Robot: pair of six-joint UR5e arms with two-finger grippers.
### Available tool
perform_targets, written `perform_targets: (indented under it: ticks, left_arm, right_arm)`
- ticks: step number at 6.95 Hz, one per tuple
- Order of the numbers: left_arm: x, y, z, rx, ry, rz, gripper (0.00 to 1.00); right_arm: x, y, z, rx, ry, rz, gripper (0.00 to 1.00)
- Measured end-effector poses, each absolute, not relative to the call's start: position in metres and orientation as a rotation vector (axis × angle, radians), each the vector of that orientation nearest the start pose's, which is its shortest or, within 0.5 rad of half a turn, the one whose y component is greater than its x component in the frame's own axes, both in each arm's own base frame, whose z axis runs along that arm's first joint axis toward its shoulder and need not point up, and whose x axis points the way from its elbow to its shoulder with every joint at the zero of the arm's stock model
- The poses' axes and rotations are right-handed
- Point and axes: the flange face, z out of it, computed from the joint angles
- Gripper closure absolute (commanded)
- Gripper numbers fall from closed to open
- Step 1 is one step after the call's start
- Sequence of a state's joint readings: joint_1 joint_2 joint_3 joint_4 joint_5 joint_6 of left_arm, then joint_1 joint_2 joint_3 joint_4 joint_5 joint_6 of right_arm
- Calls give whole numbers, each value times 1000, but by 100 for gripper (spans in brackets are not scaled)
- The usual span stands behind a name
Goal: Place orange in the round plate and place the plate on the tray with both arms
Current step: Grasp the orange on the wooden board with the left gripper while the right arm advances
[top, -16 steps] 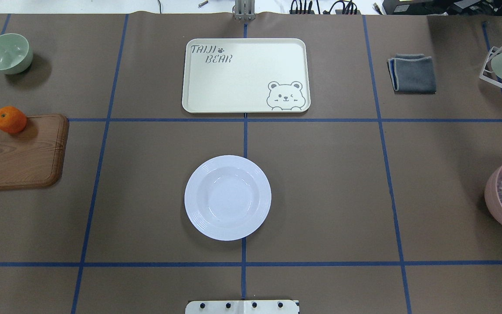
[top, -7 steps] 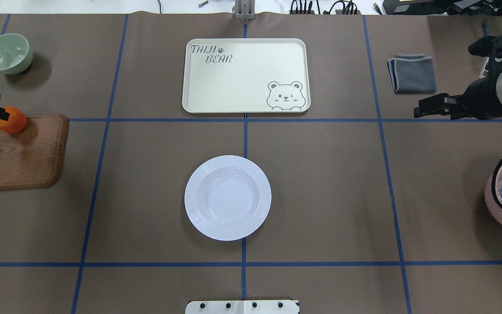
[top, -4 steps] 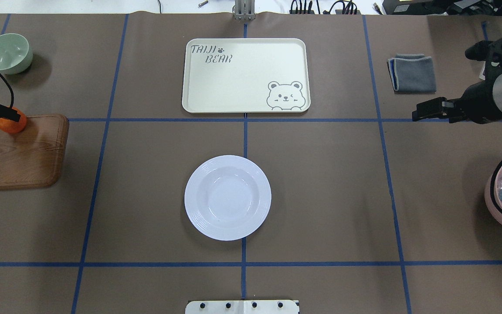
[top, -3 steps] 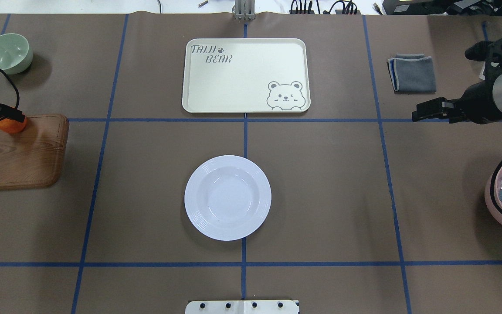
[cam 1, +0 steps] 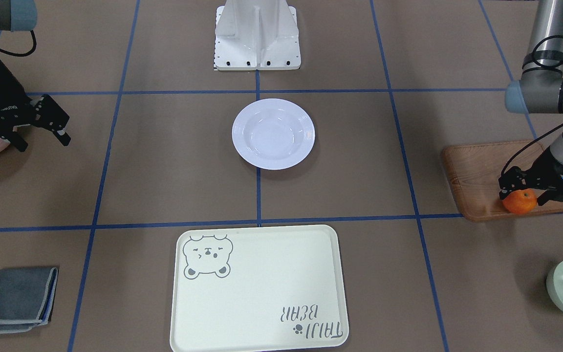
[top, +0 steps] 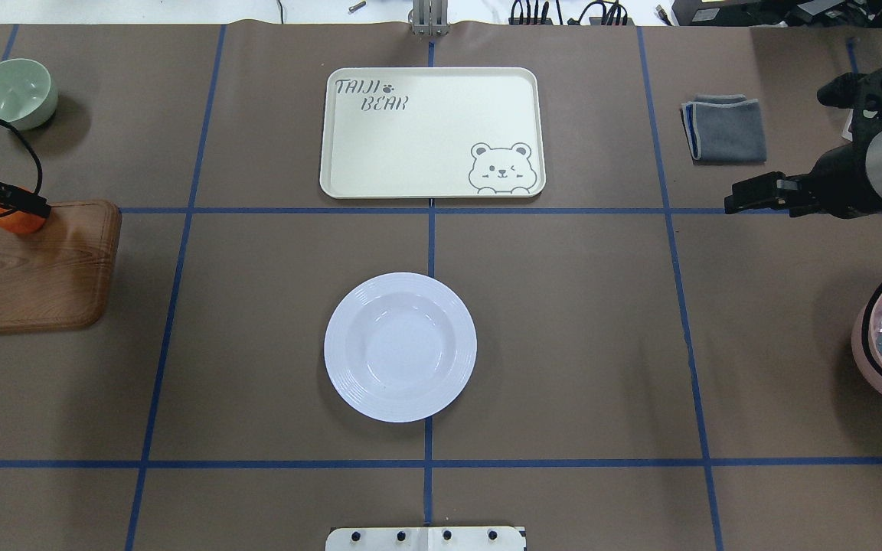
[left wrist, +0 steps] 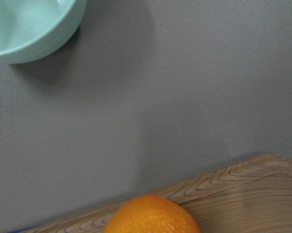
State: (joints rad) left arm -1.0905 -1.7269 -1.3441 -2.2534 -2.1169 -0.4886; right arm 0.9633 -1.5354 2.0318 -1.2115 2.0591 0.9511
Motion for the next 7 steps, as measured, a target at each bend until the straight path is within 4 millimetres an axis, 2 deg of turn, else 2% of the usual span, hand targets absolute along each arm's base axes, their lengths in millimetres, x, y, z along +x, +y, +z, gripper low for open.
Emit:
perform_targets:
  ticks: [1,2,3,4,5,6,7]
  left_arm:
    - [199,-558,624,279,744,159,100]
    - [199,-557,621,283,750,163,100]
    - [201,-557,602,292,779,174,100]
    - [205,-559,564,285,822,173,100]
    - [212,-568,511,261,848,124,100]
    - [229,-575,453,232,861,64,100]
    - [261,-571,403,208,865,21,100]
  right_arm:
    - [-210,-453,383,276,-913,108,0]
    - [-211,-453,382,277,-913,107,0]
    - [-211,-453,382,278,-915,105,0]
    - [-212,-453,381,282,-920,102,0]
    - [-213,-453,379,286,-931,103,0]
    - [-216,-453,374,282,-947,120,1]
    - [-221,-452,367,273,-976,157,2]
